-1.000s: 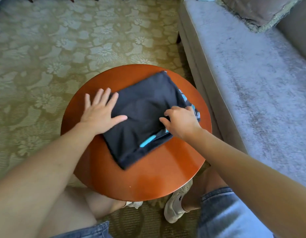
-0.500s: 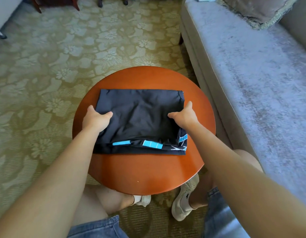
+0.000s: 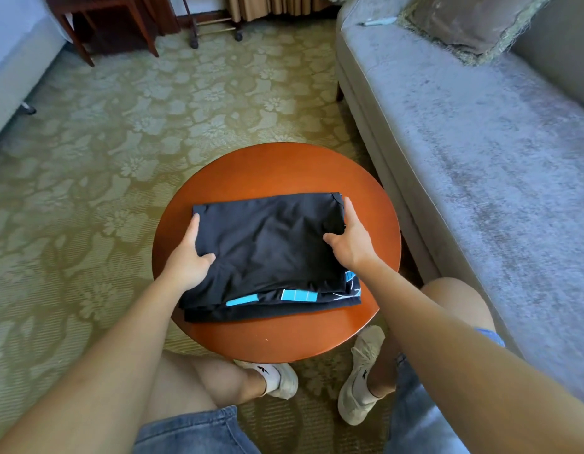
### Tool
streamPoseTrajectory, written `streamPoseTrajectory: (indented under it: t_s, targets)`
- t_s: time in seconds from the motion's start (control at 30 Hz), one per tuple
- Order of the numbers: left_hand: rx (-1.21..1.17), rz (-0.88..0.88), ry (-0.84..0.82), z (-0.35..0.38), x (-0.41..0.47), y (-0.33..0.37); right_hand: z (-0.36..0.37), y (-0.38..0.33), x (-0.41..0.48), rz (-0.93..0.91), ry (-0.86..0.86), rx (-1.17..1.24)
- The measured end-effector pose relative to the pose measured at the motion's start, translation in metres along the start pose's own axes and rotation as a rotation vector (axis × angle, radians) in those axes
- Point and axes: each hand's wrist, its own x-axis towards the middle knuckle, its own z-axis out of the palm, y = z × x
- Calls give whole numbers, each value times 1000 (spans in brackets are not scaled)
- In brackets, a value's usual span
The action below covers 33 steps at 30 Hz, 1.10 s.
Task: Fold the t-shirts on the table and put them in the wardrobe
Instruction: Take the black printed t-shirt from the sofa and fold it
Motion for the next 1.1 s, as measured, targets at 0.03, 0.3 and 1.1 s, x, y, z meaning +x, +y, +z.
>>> streamPoseTrajectory:
  t_s: [0.03, 0.3, 1.1]
  targets:
    - [-7, 39, 11, 0, -5, 2, -2, 1, -4, -56, 19, -12]
    - [41, 234, -11, -4, -44, 65, -61, -18, -40, -219, 165, -199]
    - [-153, 1023, -636, 235, -359, 306, -363, 139, -476, 119, 1235, -121]
